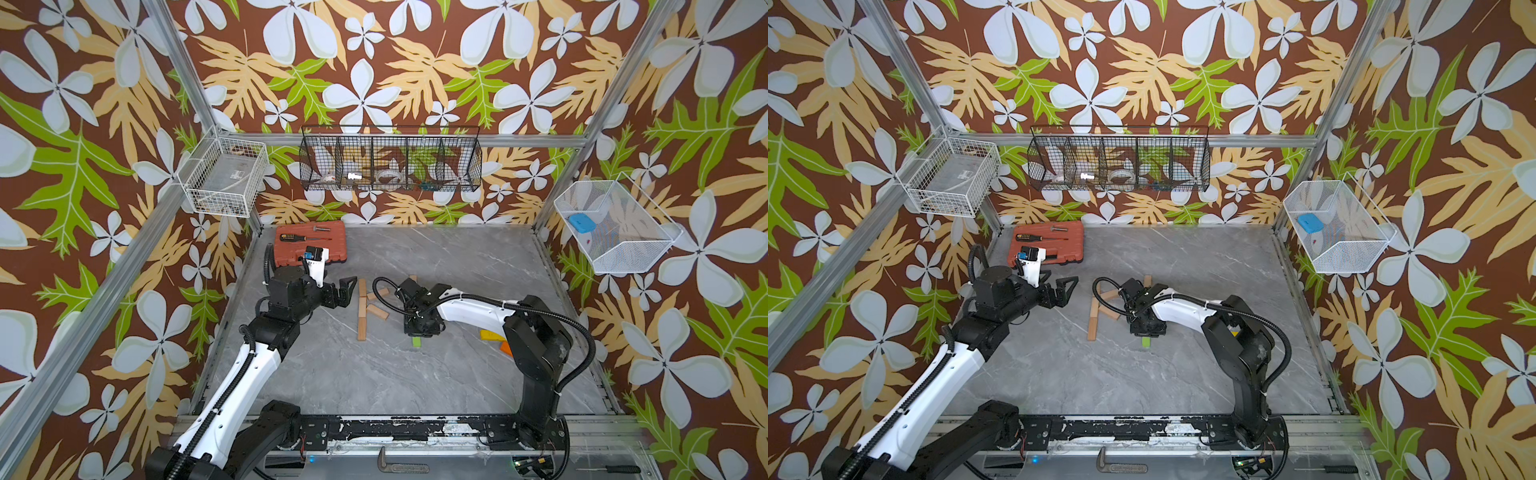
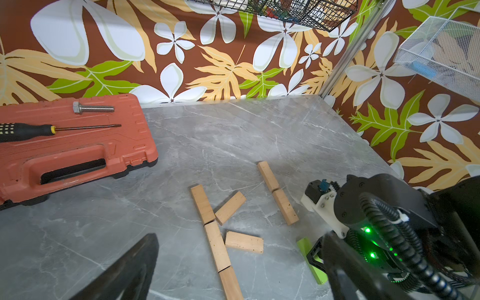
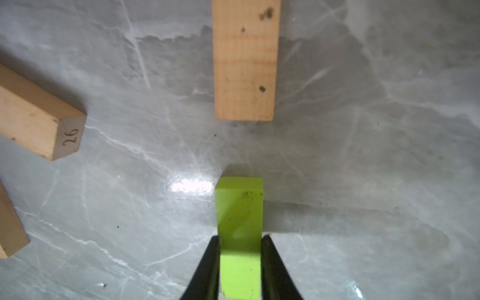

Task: Assemble the letter k with building blocks
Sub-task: Assemble the building block at the center of the board.

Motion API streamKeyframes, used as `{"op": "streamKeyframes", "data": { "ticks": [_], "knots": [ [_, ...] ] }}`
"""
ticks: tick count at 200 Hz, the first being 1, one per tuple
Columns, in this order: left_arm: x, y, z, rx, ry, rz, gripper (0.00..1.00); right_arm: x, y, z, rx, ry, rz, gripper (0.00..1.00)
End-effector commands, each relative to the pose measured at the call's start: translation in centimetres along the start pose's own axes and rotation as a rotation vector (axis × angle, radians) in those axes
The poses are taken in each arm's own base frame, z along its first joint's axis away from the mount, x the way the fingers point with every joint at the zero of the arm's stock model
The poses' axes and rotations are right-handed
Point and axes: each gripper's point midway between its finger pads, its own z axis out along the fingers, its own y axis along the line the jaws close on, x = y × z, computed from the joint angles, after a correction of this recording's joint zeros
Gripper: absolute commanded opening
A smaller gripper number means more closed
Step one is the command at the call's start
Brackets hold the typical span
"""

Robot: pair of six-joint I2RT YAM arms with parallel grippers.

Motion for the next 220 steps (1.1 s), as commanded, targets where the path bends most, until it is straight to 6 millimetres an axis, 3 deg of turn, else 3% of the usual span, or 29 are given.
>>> {"op": "streamKeyframes", "data": {
  "ticks": [1,220],
  "knots": [
    [-0.7,-0.2,-0.1,0.011,-0.022,0.005,1.0,-0.2,-0.5,0.5,0.035,-0.01,0.009,0.25],
    [-0.6,-0.2,0.0,0.009,-0.019,0.006,1.0,-2.1,-1.5,0.9,0.074,-0.053,0.038,0.26]
  ]
}}
